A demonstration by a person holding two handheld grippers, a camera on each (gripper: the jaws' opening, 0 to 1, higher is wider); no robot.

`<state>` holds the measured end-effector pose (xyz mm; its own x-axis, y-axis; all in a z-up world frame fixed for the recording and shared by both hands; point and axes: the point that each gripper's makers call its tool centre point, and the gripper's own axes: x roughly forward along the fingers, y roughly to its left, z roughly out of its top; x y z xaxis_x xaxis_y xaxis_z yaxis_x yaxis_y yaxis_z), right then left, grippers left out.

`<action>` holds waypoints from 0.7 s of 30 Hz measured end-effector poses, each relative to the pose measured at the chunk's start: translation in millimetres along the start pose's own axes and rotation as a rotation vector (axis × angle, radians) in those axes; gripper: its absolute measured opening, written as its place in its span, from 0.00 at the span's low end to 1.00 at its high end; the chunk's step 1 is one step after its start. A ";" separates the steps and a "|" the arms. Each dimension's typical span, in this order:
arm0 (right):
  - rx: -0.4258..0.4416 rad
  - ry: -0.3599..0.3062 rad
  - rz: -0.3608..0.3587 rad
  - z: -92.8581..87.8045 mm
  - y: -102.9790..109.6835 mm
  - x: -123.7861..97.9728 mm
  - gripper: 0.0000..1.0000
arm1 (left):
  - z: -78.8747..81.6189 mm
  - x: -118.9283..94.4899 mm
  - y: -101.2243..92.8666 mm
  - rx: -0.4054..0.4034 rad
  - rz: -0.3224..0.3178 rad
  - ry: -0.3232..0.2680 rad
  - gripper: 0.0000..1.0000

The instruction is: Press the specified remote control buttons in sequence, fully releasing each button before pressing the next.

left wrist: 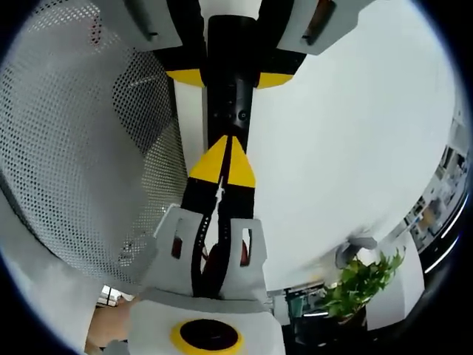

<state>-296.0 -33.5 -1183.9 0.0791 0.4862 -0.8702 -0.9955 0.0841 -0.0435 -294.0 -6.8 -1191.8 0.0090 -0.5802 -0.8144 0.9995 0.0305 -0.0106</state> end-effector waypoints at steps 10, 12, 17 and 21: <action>0.102 -0.090 -0.022 0.8 -3.0 -1.9 0.00 | -0.9 1.1 0.9 -0.002 0.000 -0.004 0.24; 0.016 -0.104 -0.072 0.6 -2.2 -2.4 0.00 | -0.3 1.4 0.8 -0.004 0.001 -0.007 0.24; -0.075 -0.058 -0.101 2.0 -0.4 -1.8 0.00 | -0.2 1.8 0.8 -0.002 0.001 0.000 0.24; -0.037 -0.072 -0.069 3.7 0.2 -3.1 0.00 | 0.2 2.4 1.0 -0.007 0.008 0.016 0.24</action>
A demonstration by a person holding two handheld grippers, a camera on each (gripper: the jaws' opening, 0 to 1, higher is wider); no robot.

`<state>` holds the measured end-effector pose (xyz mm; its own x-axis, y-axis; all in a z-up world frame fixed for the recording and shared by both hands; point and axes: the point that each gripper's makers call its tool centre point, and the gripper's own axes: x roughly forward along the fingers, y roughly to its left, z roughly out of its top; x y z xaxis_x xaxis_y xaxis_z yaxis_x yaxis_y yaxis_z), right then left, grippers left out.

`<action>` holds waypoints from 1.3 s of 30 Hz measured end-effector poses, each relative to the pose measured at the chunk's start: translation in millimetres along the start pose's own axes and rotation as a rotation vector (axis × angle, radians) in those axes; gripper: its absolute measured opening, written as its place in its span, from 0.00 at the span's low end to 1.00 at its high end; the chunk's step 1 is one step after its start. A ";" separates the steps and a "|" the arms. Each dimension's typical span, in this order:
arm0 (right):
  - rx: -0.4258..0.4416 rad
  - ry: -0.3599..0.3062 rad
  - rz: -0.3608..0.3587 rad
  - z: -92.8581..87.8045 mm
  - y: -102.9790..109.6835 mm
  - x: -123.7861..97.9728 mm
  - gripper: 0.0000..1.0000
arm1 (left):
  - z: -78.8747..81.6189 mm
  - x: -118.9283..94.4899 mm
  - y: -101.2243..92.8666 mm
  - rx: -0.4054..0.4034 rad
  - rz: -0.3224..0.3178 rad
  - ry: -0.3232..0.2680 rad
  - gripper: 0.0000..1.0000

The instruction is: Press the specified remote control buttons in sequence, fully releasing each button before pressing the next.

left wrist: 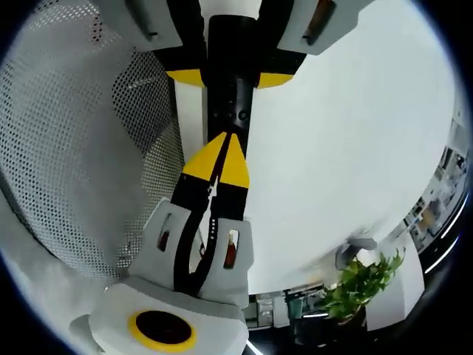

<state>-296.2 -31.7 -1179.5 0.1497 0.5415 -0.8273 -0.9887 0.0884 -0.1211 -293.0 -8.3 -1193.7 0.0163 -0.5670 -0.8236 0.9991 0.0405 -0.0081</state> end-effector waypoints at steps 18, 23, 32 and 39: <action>0.132 0.119 0.091 3.0 -1.2 7.6 0.00 | -0.4 -0.4 -0.1 0.011 -0.005 -0.030 0.24; 0.213 0.062 0.062 2.3 -2.4 6.8 0.00 | -0.8 -1.0 0.1 0.009 -0.004 -0.044 0.24; 0.147 0.013 0.018 3.4 0.5 4.0 0.00 | 0.1 -1.5 -0.4 -0.002 -0.002 -0.057 0.24; 0.088 0.014 0.047 10.1 13.1 5.8 0.00 | 0.0 -1.7 -1.1 -0.010 -0.004 -0.074 0.24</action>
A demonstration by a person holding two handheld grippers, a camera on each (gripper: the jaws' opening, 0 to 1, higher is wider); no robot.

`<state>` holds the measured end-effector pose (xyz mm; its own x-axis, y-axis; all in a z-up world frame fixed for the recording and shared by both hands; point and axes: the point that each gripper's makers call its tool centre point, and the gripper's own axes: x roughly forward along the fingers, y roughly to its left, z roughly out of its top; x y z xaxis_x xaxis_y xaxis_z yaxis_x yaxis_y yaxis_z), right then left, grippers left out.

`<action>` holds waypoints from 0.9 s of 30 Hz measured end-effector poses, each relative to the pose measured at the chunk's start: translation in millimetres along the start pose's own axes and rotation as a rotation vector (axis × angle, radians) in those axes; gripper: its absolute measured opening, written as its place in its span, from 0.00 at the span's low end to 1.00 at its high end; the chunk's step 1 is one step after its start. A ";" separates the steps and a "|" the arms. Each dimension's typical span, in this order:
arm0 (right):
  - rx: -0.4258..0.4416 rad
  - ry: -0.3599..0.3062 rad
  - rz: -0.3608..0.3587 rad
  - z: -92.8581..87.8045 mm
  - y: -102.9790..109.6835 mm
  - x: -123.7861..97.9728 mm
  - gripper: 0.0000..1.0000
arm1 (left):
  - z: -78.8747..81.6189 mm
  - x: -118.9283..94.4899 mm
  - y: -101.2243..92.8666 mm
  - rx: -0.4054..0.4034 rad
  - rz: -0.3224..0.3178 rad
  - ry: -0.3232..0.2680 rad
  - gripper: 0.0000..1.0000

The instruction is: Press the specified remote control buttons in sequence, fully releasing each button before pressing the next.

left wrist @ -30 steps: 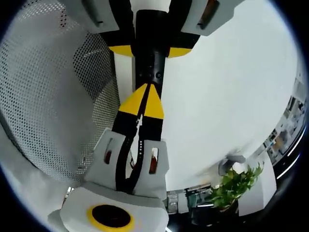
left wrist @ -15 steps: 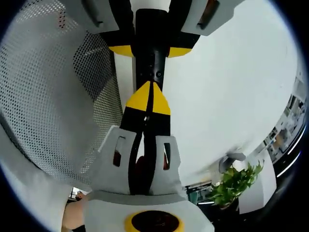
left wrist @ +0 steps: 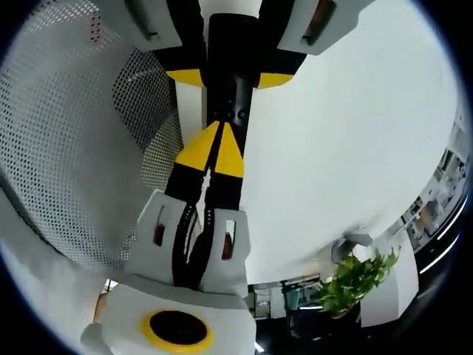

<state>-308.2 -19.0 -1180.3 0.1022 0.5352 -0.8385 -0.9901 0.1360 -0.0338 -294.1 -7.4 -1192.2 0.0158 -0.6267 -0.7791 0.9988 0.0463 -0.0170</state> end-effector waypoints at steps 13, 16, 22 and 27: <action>-0.071 0.084 0.041 2.1 6.7 7.3 0.00 | 1.0 -0.4 -1.1 0.000 -0.004 -0.001 0.24; -0.093 0.076 0.024 1.3 9.5 8.4 0.00 | 1.5 0.2 -1.7 0.008 -0.011 -0.003 0.24; -0.046 -0.054 0.003 3.5 7.4 6.2 0.00 | 0.5 -0.6 -1.4 0.010 -0.012 -0.022 0.24; 0.001 -0.050 0.021 4.5 4.4 2.9 0.00 | 0.4 -0.7 -1.5 0.008 -0.008 -0.029 0.24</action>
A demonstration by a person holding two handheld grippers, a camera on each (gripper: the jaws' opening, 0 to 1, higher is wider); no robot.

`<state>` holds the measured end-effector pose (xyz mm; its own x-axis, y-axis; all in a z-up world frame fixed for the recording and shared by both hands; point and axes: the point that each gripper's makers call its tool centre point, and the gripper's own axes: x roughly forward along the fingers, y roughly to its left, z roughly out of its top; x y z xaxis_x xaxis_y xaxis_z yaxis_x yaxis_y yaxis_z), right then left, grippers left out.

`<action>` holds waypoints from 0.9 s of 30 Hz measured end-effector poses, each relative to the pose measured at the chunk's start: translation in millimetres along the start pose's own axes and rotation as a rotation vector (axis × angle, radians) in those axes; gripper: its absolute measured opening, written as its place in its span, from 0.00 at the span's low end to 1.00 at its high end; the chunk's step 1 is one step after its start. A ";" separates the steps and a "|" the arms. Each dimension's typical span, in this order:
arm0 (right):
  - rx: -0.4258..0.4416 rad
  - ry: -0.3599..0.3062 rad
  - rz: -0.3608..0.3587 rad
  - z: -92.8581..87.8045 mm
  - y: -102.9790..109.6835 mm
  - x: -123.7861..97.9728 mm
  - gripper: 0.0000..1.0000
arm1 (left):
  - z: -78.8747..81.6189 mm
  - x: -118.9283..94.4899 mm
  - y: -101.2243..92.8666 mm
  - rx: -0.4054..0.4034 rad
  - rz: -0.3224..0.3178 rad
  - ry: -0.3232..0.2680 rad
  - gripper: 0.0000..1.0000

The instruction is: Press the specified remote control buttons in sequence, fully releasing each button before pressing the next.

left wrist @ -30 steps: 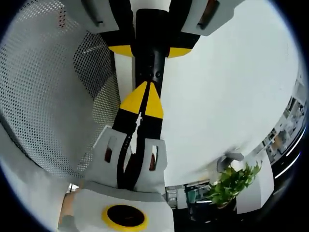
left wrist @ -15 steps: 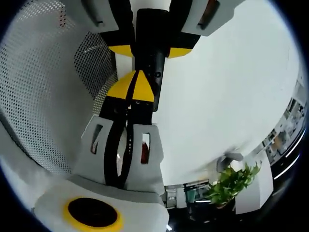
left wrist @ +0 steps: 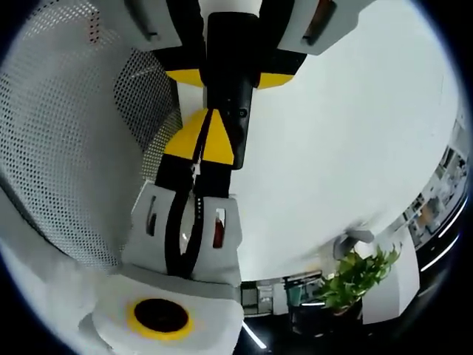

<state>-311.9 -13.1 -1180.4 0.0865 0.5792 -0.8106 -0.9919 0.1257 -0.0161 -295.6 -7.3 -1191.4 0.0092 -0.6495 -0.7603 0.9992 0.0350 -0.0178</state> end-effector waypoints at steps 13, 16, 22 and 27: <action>-0.092 0.088 -0.008 1.1 -3.6 2.1 0.00 | -0.7 -0.9 0.0 -0.006 0.012 -0.072 0.24; -0.024 0.079 -0.023 0.3 -8.7 1.2 0.00 | -0.7 -0.5 0.1 -0.009 0.016 -0.088 0.24; -0.012 0.080 -0.037 0.2 -16.1 0.6 0.00 | -0.4 1.1 0.6 -0.010 0.013 -0.102 0.24; -0.048 0.112 -0.031 -0.7 -16.3 2.5 0.00 | -1.6 1.3 0.7 -0.020 0.017 -0.138 0.24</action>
<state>-295.5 -14.3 -1182.6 0.1088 0.4815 -0.8697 -0.9925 0.1017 -0.0678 -294.9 -6.9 -1193.5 0.0328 -0.7472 -0.6638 0.9979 0.0613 -0.0198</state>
